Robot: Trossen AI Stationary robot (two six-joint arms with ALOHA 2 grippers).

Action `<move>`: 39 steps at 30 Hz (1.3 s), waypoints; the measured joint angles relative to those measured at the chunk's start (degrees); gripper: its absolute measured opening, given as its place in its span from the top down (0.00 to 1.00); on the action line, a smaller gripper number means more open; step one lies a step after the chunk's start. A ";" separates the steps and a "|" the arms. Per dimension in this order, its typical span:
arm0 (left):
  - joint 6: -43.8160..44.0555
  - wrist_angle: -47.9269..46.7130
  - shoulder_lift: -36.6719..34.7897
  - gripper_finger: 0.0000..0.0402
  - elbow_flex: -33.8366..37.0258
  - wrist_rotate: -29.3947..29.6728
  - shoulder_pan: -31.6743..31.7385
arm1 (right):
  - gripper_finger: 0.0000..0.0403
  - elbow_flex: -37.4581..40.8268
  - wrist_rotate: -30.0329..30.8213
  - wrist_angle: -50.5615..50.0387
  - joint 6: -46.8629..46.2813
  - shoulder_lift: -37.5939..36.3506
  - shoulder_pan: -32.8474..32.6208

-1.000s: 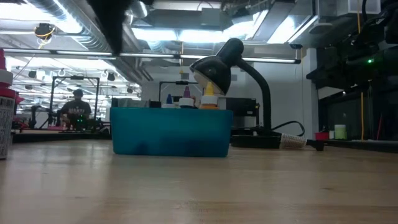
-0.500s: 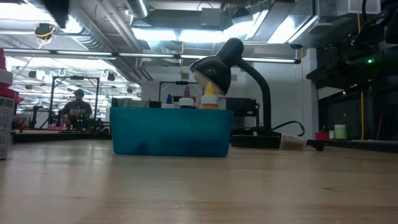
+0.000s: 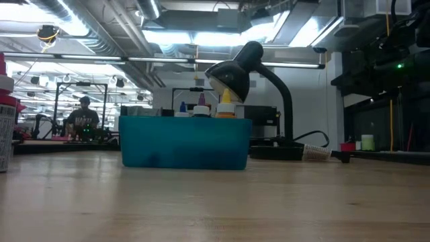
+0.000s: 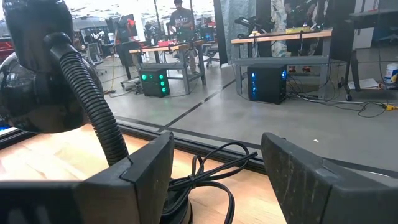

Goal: Pick & Place food coloring
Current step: Put the small dark blue food coloring bottle into the blue bin

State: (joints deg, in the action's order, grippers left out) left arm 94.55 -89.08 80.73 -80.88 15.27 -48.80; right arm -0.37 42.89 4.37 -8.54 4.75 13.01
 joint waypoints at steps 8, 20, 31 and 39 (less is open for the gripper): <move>1.93 1.39 3.46 0.47 0.02 -0.77 -4.03 | 0.39 0.00 0.00 0.01 0.00 0.00 0.00; 9.04 5.11 12.26 0.47 0.04 -8.87 -5.69 | 0.39 0.00 0.00 0.02 0.00 0.00 0.00; 14.80 11.53 19.82 0.47 0.02 -13.38 -6.52 | 0.39 -0.01 0.00 0.02 0.00 0.00 -0.02; 17.80 12.16 23.72 0.47 0.02 -13.64 -8.29 | 0.39 -0.01 0.00 0.00 0.00 -0.01 -0.02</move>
State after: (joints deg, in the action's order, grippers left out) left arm 112.35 -76.91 104.45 -80.86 1.63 -57.09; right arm -0.38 42.89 4.37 -8.54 4.75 12.99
